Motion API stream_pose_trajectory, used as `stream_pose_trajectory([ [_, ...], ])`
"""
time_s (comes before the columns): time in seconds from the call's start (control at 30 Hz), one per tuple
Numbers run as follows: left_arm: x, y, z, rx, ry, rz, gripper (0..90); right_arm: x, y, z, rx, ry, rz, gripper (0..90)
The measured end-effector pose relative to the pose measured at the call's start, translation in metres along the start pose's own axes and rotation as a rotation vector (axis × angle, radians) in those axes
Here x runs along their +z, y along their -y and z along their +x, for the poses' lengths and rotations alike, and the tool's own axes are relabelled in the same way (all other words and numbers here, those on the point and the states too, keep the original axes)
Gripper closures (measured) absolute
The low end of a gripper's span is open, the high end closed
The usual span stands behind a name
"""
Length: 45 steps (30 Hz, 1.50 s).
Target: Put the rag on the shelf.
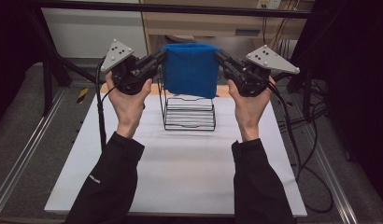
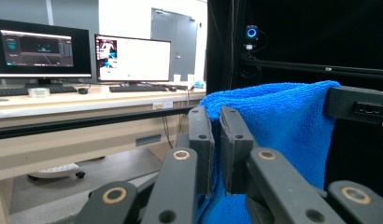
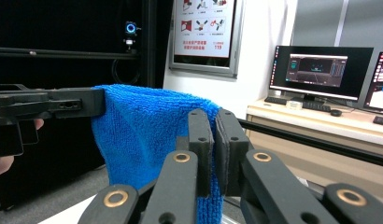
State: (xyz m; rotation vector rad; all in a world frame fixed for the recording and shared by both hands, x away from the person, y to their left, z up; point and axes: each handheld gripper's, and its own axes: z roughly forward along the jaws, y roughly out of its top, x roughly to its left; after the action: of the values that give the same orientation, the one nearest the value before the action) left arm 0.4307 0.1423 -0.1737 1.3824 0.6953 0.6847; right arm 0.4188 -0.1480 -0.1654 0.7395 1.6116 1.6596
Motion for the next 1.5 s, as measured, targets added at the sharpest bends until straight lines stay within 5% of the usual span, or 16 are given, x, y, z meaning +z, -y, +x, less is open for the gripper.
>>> stream_pose_trajectory([
  [0.7, 0.028, -0.018, 0.012, 0.023, -0.033, -0.036, 84.3, 0.029, -0.018, -0.022, -0.016, 0.035, -0.025, 86.6],
  [1.5, 0.051, 0.009, 0.032, 0.011, -0.060, -0.023, 84.3, 0.062, 0.008, -0.046, 0.001, 0.032, 0.028, 86.7],
])
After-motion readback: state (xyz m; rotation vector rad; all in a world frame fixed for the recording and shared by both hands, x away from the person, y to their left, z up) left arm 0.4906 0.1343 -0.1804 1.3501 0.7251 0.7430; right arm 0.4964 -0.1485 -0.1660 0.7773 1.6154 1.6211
